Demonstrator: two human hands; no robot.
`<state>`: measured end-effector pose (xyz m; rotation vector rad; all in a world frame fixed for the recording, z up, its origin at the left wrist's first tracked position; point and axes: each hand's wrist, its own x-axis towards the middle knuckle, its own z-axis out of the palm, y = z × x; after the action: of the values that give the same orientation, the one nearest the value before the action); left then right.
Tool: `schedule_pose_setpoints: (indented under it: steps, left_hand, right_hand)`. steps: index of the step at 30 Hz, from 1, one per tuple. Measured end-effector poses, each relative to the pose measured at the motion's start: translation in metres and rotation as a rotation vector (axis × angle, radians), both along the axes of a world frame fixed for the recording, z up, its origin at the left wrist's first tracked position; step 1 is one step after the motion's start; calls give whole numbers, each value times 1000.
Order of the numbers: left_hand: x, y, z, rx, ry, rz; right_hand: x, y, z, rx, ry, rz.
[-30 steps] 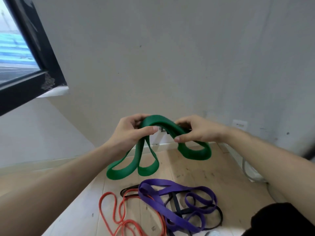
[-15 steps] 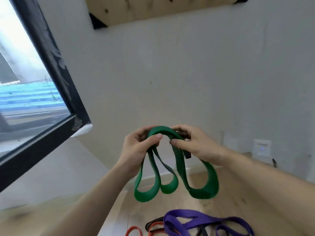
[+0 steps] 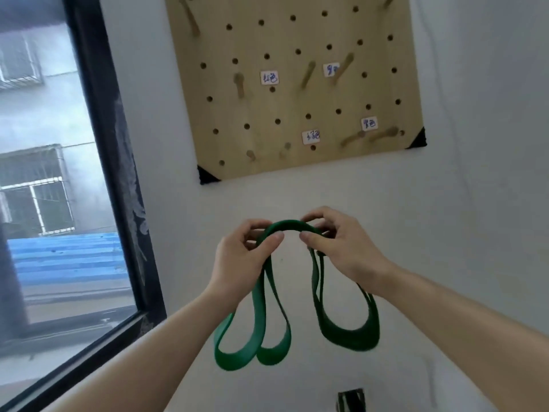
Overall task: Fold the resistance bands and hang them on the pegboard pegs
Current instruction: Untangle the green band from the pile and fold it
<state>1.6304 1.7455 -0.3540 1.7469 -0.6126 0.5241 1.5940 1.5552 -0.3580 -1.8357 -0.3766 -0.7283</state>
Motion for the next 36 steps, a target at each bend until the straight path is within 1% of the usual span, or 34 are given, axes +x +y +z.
schedule_pose_setpoints:
  steps: [4,8,12,14,18,20,22,24,27,30,34,36]
  left_hand:
    - [32,2,55,-80,-43,25]
    - [63,4,106,-141,-128,71]
    - [96,2,138,-119,-215,129]
    - [112,0,146,-89,-232,158]
    - [138,2,146,0,-221,228]
    - [145,4,140,15,-226,230]
    - [146,7,131,69,-341,299]
    - [145,11,120,160,-537,381]
    - [145,20,103,238,-734,406]
    - [152,25,94,329,-824,416]
    - [159,26,92,374,-837,428]
    - [160,27,95,412,-826,446]
  right_hand:
    - [35,12,59,-66,-85,-41]
    - [69,27,109,-115,-207,-85]
    - [101,39,135,-160,-271,-190]
    - [117,41,137,-206,-266,-264]
    - [134,43,128,-359,-226,-352]
    - [138,43,119,-436,-323,-410]
    - [141,41,110,-516,-488,-487]
    - [144,36,101,-568,-617,-563]
    - [148,31,90,-616,-715,-632]
    - [151,31,81,-666,-721,-589]
    - [160,29,77,-774,-727,-589]
    - [165,30,76,-782,-680,-584]
